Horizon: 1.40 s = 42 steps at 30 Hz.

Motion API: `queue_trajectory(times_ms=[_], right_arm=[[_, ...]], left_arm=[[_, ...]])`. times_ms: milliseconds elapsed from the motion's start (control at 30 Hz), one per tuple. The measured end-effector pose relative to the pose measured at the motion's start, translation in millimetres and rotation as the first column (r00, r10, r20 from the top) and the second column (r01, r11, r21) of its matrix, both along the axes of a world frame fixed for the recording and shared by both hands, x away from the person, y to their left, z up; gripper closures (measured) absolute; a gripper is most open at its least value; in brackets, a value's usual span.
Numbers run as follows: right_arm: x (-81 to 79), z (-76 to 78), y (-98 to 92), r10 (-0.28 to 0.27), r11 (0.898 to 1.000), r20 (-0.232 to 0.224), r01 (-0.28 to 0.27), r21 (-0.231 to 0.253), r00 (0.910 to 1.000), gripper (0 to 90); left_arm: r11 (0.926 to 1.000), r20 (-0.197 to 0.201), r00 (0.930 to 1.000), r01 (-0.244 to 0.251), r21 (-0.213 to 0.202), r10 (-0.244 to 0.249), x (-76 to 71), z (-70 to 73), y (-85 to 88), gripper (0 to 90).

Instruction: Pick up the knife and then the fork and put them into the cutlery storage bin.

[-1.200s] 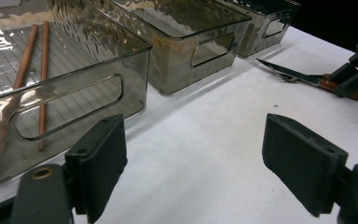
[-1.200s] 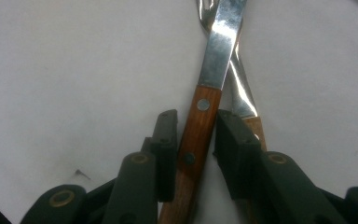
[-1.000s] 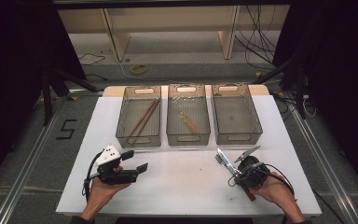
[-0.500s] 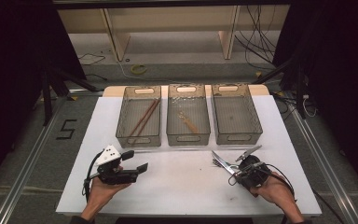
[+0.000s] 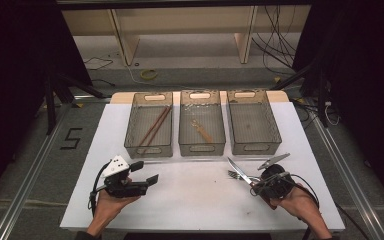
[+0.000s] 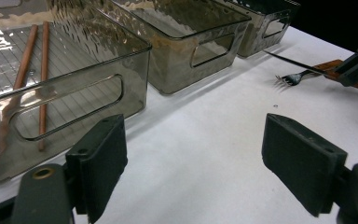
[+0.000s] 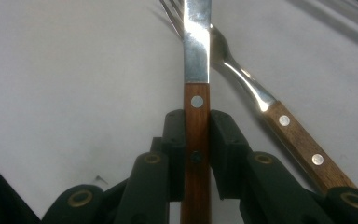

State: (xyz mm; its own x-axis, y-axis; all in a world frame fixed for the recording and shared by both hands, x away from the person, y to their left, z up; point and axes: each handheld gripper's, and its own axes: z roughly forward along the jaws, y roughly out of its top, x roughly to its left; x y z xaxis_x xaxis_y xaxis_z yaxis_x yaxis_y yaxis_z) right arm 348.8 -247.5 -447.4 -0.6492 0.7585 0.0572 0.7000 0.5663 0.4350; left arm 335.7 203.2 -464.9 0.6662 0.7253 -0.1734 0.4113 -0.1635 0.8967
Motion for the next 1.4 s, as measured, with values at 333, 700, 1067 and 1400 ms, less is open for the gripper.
queue_trajectory(times_ms=[333,700,1067,1400], right_arm=[[-1.4,15.5,-6.3,-0.002,0.998,0.04,-0.001,0.068,0.9992,77.8],[17.6,32.4,-16.4,-0.049,0.989,0.084,0.037,0.144,0.9952,77.8],[52.2,52.7,-18.2,-0.111,0.978,0.129,0.085,0.192,0.9855,77.8],[88.1,62.8,-18.3,-0.176,0.961,0.13,0.141,0.237,0.9759,77.8]], left_arm=[[1.0,0.0,1.0,-0.001,0.0,0.001,0.0,0.0,0.0,21.5],[1.0,0.008,1.0,-0.005,-0.004,0.005,0.1,0.3,0.7,21.5],[1.0,0.012,0.9999,-0.006,-0.005,0.006,0.0,0.6,0.7,21.5],[0.9998,0.011,0.9999,-0.011,-0.016,0.011,0.0,0.7,1.5,21.5]])
